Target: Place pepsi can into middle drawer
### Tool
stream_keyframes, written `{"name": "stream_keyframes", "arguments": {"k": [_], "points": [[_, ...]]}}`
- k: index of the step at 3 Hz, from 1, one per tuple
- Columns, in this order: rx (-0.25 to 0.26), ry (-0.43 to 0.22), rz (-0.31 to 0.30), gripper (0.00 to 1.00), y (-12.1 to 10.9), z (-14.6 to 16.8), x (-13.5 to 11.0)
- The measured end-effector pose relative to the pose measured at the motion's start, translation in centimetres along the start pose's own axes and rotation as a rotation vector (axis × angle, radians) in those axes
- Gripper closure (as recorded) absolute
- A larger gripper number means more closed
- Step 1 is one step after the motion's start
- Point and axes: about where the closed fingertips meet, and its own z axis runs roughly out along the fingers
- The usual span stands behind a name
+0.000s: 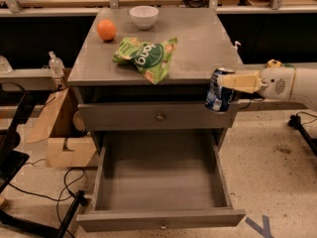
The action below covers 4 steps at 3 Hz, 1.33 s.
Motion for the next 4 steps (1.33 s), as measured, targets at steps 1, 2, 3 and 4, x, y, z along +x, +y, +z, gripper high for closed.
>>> {"name": "stream_keyframes", "arguments": {"k": [1, 2, 3, 4], "points": [[0.005, -0.002, 0.000, 1.00, 0.1, 0.0, -0.4], [-0.002, 0.011, 0.004, 1.00, 0.3, 1.0, 1.8], [-0.027, 0.024, 0.011, 1.00, -0.1, 3.7, 9.7], [-0.063, 0.026, -0.030, 1.00, -1.3, 6.7, 17.0]]}}
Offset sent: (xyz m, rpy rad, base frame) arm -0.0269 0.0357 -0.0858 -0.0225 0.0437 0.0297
